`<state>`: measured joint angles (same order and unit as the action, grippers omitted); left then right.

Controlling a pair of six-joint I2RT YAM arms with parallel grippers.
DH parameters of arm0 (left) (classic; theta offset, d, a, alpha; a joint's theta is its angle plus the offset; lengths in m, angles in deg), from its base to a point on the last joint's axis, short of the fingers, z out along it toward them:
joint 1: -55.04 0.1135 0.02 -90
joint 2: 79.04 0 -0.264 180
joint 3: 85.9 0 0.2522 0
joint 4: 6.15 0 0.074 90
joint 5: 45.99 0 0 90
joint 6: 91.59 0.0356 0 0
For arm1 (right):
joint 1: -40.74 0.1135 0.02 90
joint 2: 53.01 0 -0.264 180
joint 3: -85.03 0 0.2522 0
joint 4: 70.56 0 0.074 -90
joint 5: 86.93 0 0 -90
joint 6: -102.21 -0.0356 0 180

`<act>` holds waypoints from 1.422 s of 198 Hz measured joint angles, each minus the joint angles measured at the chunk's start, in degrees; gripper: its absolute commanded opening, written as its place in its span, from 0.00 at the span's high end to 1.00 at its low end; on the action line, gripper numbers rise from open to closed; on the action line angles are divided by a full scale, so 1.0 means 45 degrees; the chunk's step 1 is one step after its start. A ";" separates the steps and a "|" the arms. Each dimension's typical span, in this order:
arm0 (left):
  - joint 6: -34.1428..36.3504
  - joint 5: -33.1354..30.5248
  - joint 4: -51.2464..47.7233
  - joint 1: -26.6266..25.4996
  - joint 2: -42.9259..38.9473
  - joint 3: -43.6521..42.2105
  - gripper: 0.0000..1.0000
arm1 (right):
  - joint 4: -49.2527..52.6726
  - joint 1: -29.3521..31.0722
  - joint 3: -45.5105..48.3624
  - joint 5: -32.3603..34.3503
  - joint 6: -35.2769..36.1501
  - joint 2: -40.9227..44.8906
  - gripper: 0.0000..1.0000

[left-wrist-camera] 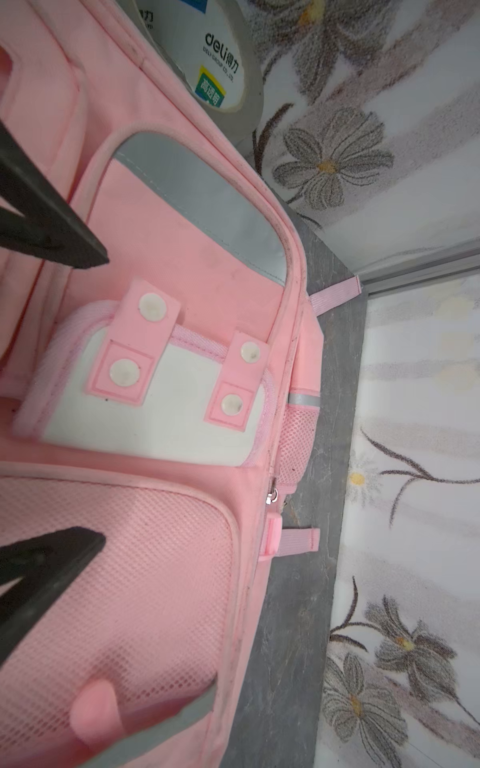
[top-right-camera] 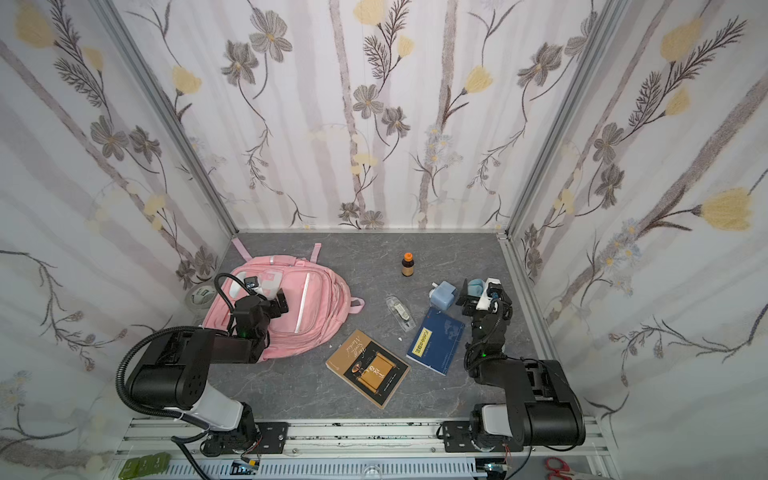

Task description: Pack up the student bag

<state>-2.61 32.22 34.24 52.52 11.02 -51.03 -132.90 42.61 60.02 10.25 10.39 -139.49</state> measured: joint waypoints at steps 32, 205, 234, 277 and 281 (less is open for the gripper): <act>0.0000 0.0000 0.0000 0.0000 0.0000 0.0000 0.00 | 0.0379 0.0005 -0.0019 -0.0277 0.0097 0.0000 0.00; 0.0000 0.0000 0.0000 0.0000 0.0000 0.0000 0.00 | 0.0374 0.0005 -0.0019 -0.0325 0.0185 0.0000 0.00; 0.0000 0.0000 0.0000 0.0000 0.0000 0.0000 0.00 | 0.0374 0.0005 -0.0019 -0.0325 0.0185 0.0000 0.00; 0.0010 0.0185 0.0078 0.0000 -0.0233 -0.0262 0.00 | 0.0325 0.0005 0.0277 -0.0262 0.0170 0.0321 0.00; 0.0034 0.0214 0.0058 0.0000 -0.0350 -0.0321 0.00 | 0.0301 0.0005 0.0350 -0.0243 0.0170 0.0427 0.00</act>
<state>-2.45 33.18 34.50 52.52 9.45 -52.48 -131.54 42.63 61.59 9.16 11.15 -137.56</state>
